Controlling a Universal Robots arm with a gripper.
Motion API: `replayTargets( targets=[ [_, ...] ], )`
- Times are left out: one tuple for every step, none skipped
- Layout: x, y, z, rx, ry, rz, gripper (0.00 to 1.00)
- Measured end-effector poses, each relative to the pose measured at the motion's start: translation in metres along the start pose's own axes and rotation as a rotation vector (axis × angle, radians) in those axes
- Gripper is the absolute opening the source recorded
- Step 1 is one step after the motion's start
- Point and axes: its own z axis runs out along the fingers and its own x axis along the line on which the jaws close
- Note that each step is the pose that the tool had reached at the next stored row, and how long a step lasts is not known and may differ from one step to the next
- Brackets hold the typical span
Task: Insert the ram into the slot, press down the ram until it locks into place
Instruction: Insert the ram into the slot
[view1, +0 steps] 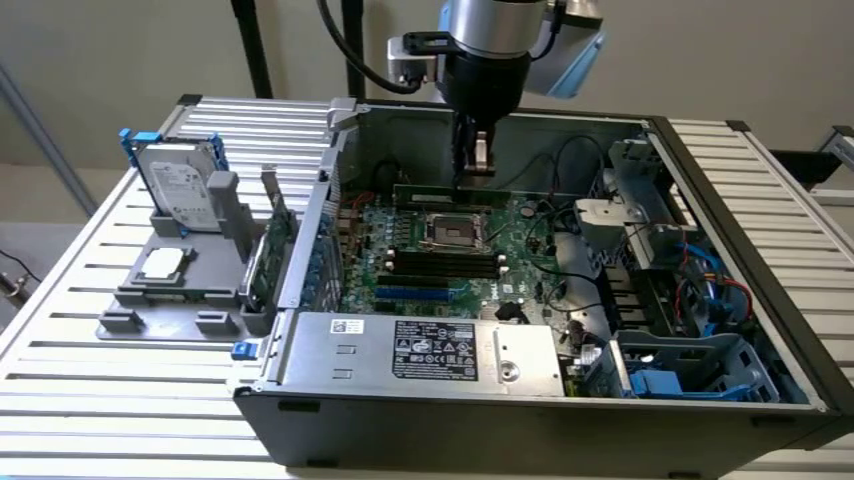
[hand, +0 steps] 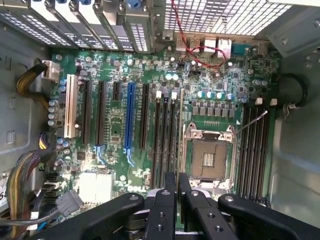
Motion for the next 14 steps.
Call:
replayTargets(
  targets=[
    [0.000,0.0000,0.0018,0.0000,0.0002,-0.001,0.14],
    [0.001,-0.0001,0.0036,-0.0001,0.0002,-0.003,0.14],
    [0.001,-0.0002,0.0055,-0.0001,0.0002,-0.005,0.14],
    [0.002,-0.0002,0.0073,-0.0001,0.0002,-0.006,0.14],
    [0.002,-0.0002,0.0091,-0.0002,0.0003,-0.008,0.14],
    [0.003,-0.0003,0.0110,-0.0001,0.0003,-0.009,0.14],
    [0.004,-0.0003,0.0127,-0.0002,0.0004,-0.011,0.14],
    [0.005,-0.0003,0.0145,-0.0002,0.0005,-0.012,0.14],
    [0.005,-0.0003,0.0163,-0.0002,0.0004,-0.014,0.14],
    [0.006,-0.0004,0.0181,-0.0002,0.0005,-0.016,0.14],
    [0.007,-0.0004,0.0199,-0.0003,0.0007,-0.017,0.14],
    [0.008,-0.0004,0.0218,-0.0003,0.0007,-0.019,0.14],
    [0.009,-0.0004,0.0236,-0.0003,0.0007,-0.020,0.14],
    [0.009,-0.0005,0.0253,-0.0003,0.0007,-0.021,0.14]
  ],
)
